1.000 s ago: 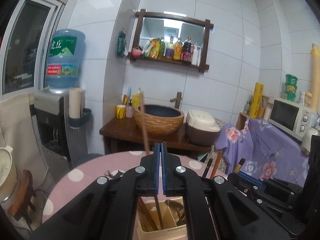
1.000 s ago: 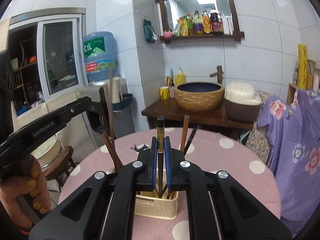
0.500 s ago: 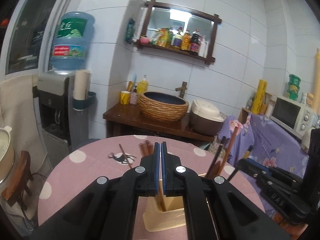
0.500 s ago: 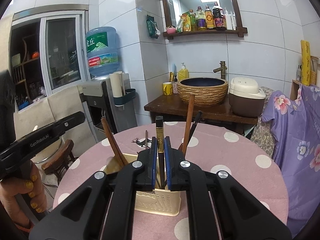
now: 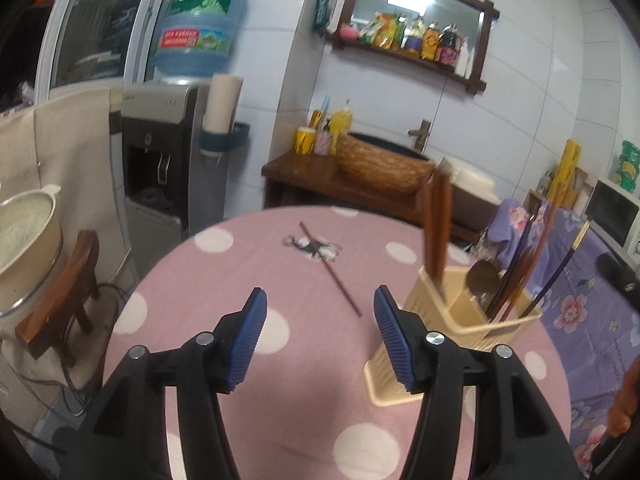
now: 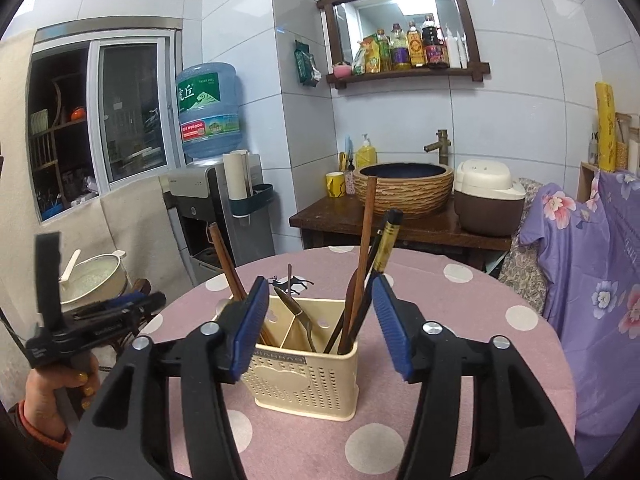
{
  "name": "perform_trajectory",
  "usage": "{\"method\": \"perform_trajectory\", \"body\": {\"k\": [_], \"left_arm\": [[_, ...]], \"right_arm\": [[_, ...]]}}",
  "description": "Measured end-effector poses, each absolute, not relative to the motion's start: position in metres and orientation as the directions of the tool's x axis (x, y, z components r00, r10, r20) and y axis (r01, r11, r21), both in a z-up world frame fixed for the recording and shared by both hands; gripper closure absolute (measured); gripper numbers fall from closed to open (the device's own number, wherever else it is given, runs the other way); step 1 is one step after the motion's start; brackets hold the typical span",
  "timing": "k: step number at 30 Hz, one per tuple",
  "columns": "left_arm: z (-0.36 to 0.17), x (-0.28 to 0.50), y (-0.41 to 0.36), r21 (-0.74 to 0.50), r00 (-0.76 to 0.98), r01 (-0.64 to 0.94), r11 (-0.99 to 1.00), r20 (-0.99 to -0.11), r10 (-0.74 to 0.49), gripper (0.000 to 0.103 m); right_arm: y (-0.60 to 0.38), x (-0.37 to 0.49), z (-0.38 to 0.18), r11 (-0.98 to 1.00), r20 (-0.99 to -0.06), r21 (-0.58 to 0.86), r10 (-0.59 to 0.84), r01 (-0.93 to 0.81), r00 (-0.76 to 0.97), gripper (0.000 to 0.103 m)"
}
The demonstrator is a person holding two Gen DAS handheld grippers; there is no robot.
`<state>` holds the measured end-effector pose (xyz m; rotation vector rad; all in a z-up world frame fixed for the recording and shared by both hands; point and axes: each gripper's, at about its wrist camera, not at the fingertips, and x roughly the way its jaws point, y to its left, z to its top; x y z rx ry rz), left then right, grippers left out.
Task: Organize utensils
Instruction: 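Move left tool to the last brown chopstick on the table while right tool withdraws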
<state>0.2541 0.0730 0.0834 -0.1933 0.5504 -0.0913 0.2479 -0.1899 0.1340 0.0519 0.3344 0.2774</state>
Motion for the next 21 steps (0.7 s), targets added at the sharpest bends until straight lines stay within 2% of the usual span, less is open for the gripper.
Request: {"method": "perform_trajectory", "body": {"k": [4, 6, 9, 14, 16, 18, 21], "left_arm": [[0.059, 0.254, 0.08, -0.206, 0.815, 0.013, 0.978, -0.565, -0.13, 0.038], [0.049, 0.252, 0.08, -0.197, 0.801, 0.016, 0.98, -0.584, -0.131, 0.031], [0.038, 0.249, 0.08, -0.181, 0.786, 0.026, 0.983, -0.603, -0.132, 0.03], [0.026, 0.251, 0.087, -0.206, 0.767, 0.008, 0.978, -0.627, -0.138, 0.029], [0.023, 0.252, 0.087, -0.203, 0.76, 0.007, 0.979, -0.636, -0.138, 0.025], [0.02, 0.255, 0.084, -0.19, 0.753, 0.017, 0.982, -0.644, -0.138, 0.015], [0.019, 0.263, 0.083, -0.172, 0.755, 0.021, 0.985, -0.643, -0.128, 0.013]], "right_arm": [[-0.189, 0.229, 0.125, 0.963, -0.322, 0.076, 0.27, -0.26, 0.907, 0.041], [-0.19, 0.218, 0.116, 0.962, -0.332, 0.078, 0.273, -0.262, 0.903, 0.039], [-0.188, 0.204, 0.102, 0.967, -0.349, 0.061, 0.252, -0.247, 0.903, 0.036], [-0.184, 0.187, 0.072, 0.972, -0.414, 0.061, 0.232, -0.228, 0.88, 0.025], [-0.182, 0.18, 0.058, 0.975, -0.436, 0.051, 0.218, -0.217, 0.873, 0.024], [-0.183, 0.175, 0.042, 0.981, -0.46, 0.042, 0.189, -0.191, 0.868, 0.019], [-0.191, 0.169, 0.024, 0.985, -0.491, 0.062, 0.172, -0.162, 0.854, 0.014]]}}
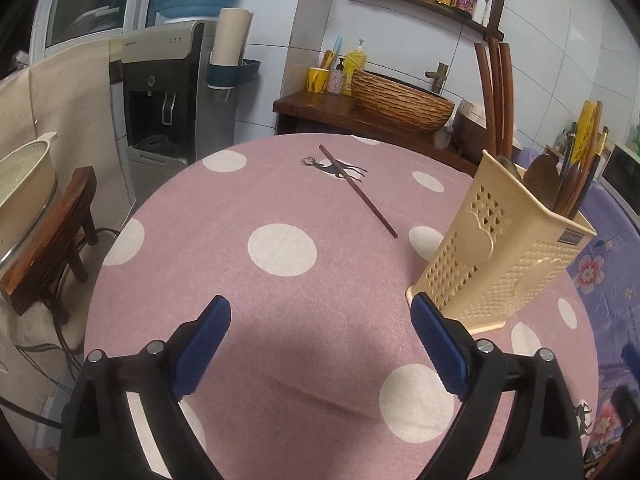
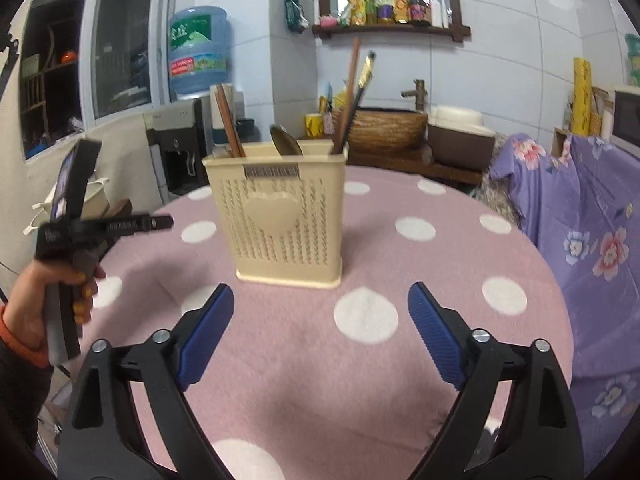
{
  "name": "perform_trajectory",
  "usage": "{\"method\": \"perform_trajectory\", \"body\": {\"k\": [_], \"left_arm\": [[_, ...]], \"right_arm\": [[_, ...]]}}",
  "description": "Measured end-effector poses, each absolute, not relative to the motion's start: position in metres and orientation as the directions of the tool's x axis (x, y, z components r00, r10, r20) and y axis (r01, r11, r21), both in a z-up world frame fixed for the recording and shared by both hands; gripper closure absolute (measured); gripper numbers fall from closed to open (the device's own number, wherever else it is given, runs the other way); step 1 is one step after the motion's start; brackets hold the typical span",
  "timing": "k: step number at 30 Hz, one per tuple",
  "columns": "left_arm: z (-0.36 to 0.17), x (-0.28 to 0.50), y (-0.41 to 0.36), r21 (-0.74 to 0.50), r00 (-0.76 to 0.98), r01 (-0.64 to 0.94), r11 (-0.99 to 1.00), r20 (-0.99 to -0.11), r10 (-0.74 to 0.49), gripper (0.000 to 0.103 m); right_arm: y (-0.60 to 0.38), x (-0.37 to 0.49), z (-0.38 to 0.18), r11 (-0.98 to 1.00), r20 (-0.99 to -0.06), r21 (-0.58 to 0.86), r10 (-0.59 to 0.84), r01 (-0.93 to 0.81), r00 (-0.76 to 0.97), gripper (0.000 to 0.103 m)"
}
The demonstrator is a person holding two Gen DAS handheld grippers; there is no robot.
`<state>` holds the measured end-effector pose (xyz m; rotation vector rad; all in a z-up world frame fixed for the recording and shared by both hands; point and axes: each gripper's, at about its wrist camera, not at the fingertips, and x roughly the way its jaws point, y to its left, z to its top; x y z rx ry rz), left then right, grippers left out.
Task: Organize utensils
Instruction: 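Move left tool to the last brown chopstick on the table while right tool withdraws, then grasp the brown chopstick with the left tool and lift it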
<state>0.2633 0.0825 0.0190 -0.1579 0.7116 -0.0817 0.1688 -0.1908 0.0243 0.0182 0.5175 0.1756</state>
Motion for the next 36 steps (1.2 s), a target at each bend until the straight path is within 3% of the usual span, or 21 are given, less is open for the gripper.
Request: {"method": "perform_trajectory", "body": {"k": [4, 6, 9, 18, 21, 31, 36], "left_arm": [[0.024, 0.288, 0.082, -0.12, 0.775, 0.006, 0.993, -0.627, -0.08, 0.018], [0.027, 0.312, 0.081, -0.115, 0.764, 0.008, 0.993, -0.64, -0.08, 0.04], [0.029, 0.352, 0.077, -0.097, 0.748, 0.002, 0.995, -0.661, -0.066, 0.054], [0.014, 0.507, 0.052, -0.168, 0.629, -0.03, 0.985, -0.77, -0.112, 0.071], [0.003, 0.544, 0.041, -0.134, 0.607, -0.059, 0.989, -0.791, -0.071, 0.073], [-0.021, 0.593, 0.02, -0.027, 0.59, -0.087, 0.996, -0.807, 0.03, 0.073], [-0.026, 0.602, 0.02, 0.005, 0.584, -0.1, 0.995, -0.809, 0.063, 0.087]], "right_arm": [[-0.204, 0.167, 0.017, 0.99, -0.491, 0.07, 0.142, -0.124, 0.86, 0.007], [-0.21, 0.17, 0.018, 0.991, -0.484, 0.063, 0.132, -0.116, 0.865, 0.007], [-0.218, 0.183, 0.022, 0.992, -0.482, 0.06, 0.126, -0.111, 0.867, 0.007], [-0.259, 0.225, 0.008, 0.992, -0.534, 0.11, 0.108, -0.058, 0.838, 0.007], [-0.274, 0.232, 0.003, 0.993, -0.548, 0.112, 0.082, -0.024, 0.833, 0.007], [-0.297, 0.242, 0.003, 0.986, -0.546, 0.168, 0.092, 0.001, 0.832, 0.007], [-0.295, 0.245, 0.002, 0.983, -0.55, 0.181, 0.104, -0.003, 0.829, 0.007]]}}
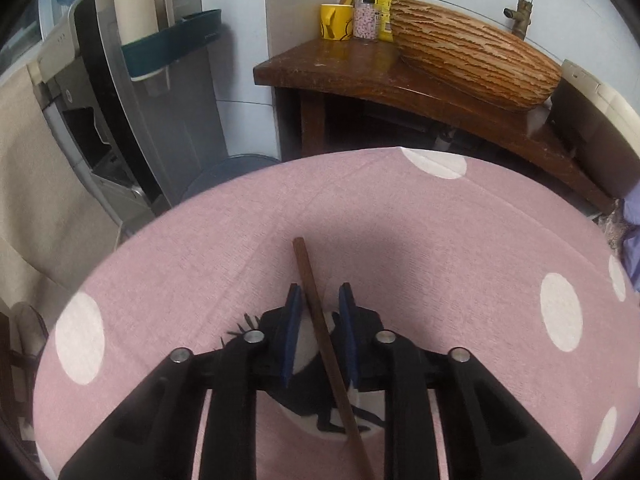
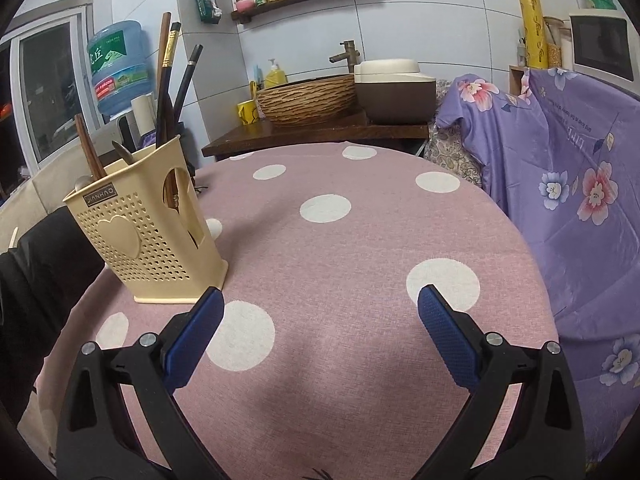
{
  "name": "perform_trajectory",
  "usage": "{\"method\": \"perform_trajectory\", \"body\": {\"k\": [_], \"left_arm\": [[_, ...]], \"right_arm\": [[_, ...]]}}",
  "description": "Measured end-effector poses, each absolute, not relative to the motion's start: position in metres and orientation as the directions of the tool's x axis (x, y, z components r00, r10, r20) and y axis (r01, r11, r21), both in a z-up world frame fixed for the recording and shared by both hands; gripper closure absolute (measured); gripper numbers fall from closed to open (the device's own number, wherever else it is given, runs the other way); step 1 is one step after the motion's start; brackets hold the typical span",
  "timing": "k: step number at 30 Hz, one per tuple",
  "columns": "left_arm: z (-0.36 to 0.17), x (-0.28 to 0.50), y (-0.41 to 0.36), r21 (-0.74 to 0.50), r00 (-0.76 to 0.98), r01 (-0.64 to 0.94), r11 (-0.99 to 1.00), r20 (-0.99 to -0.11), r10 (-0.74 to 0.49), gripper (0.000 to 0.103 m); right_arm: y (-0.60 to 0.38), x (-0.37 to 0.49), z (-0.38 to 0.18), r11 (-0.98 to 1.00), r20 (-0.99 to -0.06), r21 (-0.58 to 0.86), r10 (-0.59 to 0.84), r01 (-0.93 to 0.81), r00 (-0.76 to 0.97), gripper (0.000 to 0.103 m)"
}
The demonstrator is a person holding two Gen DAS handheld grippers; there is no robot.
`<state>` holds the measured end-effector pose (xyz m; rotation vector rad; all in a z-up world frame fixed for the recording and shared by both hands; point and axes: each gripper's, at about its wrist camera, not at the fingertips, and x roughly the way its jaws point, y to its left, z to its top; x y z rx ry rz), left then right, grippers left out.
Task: Organize utensils
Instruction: 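Grasp the brown chopstick with the left tool and lift it, then carry the brown chopstick with the left tool above the holder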
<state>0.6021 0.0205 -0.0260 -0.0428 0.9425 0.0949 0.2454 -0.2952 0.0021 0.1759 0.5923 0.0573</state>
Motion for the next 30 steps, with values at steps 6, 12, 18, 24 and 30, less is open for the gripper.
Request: {"method": "perform_trajectory", "body": {"k": [6, 12, 18, 24, 30], "left_arm": [[-0.028, 0.605, 0.015, 0.06, 0.593, -0.104, 0.993, -0.798, 0.111, 0.093], [-0.028, 0.603, 0.013, 0.068, 0.607, -0.117, 0.991, -0.784, 0.126, 0.096], [0.0, 0.573, 0.031, 0.003, 0.678, -0.124, 0.992, -0.729, 0.087, 0.096], [0.053, 0.503, 0.05, -0.052, 0.786, -0.068, 0.996, -0.618, 0.021, 0.096], [0.104, 0.412, 0.073, -0.104, 0.859, 0.016, 0.994, -0.508, -0.067, 0.096]], "right_arm": [[-0.299, 0.247, 0.002, 0.978, -0.553, 0.207, 0.097, 0.023, 0.827, 0.007], [-0.303, 0.243, 0.004, 0.977, -0.557, 0.211, 0.086, 0.04, 0.826, 0.007], [-0.307, 0.235, 0.008, 0.969, -0.546, 0.242, 0.094, 0.049, 0.833, 0.007], [-0.304, 0.221, 0.018, 0.965, -0.516, 0.258, 0.108, 0.034, 0.85, 0.007], [-0.291, 0.205, 0.029, 0.963, -0.488, 0.27, 0.133, 0.004, 0.863, 0.007]]}}
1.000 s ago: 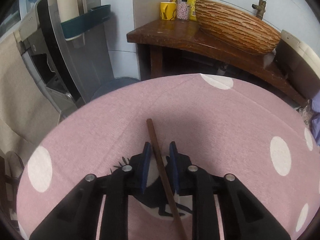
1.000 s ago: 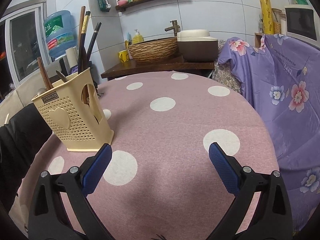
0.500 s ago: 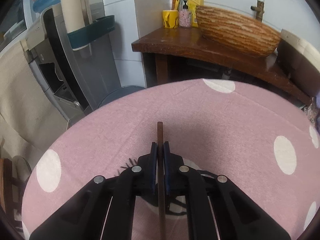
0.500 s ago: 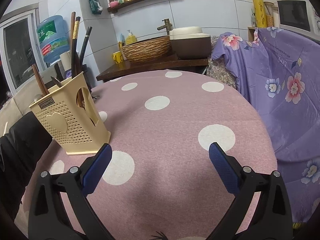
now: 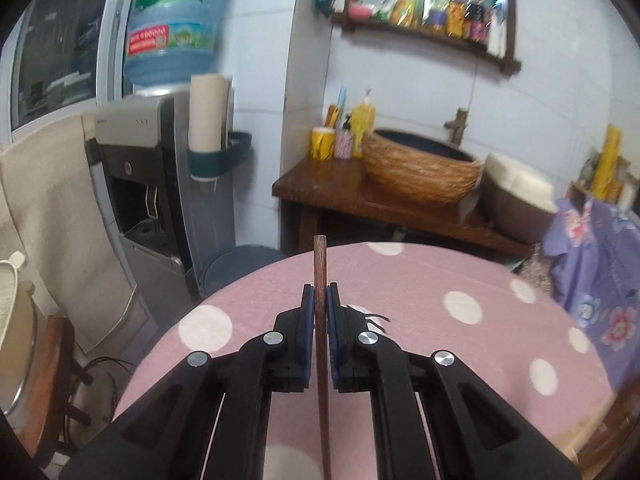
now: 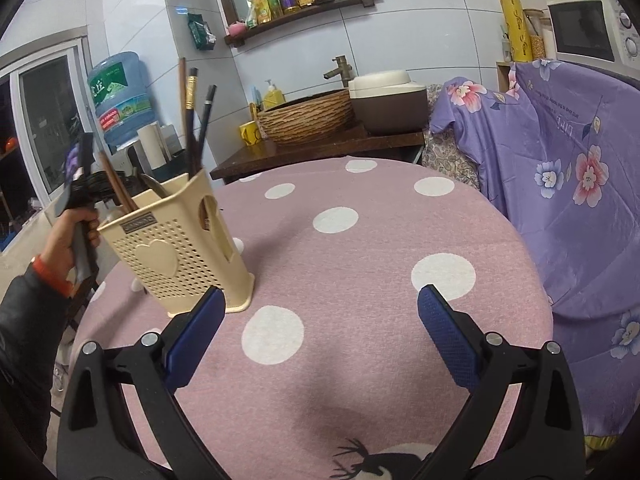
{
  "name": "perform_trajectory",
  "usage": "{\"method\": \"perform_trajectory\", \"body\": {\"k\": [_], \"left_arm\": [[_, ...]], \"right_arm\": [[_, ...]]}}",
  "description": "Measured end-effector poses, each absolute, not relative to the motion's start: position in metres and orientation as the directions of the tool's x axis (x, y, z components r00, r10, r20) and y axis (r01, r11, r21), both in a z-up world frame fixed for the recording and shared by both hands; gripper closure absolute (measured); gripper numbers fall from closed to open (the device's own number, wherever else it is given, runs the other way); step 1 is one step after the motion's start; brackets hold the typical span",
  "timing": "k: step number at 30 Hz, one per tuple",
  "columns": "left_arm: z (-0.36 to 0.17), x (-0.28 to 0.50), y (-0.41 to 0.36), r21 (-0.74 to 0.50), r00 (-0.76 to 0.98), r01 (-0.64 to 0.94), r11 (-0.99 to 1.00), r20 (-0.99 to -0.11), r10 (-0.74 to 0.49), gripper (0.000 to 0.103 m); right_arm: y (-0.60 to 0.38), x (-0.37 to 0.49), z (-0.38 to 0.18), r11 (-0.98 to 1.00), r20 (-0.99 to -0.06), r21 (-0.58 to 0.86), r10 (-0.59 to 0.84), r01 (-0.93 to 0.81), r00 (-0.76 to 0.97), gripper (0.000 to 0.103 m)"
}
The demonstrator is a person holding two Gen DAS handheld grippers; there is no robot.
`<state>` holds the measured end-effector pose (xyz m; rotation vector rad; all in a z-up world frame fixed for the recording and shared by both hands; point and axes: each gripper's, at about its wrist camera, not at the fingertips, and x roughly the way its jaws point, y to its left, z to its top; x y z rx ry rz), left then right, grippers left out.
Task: Organize utensils
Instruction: 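Carry the brown chopstick with the left tool above the holder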
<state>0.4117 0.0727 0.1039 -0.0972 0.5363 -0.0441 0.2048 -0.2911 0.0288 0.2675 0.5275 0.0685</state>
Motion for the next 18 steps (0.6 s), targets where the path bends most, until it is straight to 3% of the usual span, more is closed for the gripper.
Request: {"method": "perform_trajectory", "body": {"k": [8, 18], "left_arm": [[0.132, 0.31, 0.082, -0.126, 0.9, 0.127, 0.984, -0.403, -0.168, 0.096], [0.145, 0.267, 0.077, -0.146, 0.896, 0.207, 0.967, -0.37, -0.247, 0.096]], "right_arm": [[-0.264, 0.18, 0.044, 0.964, -0.457, 0.26, 0.164, -0.045, 0.874, 0.007], [-0.247, 0.16, 0.054, 0.969, -0.442, 0.24, 0.168, -0.064, 0.881, 0.007]]}}
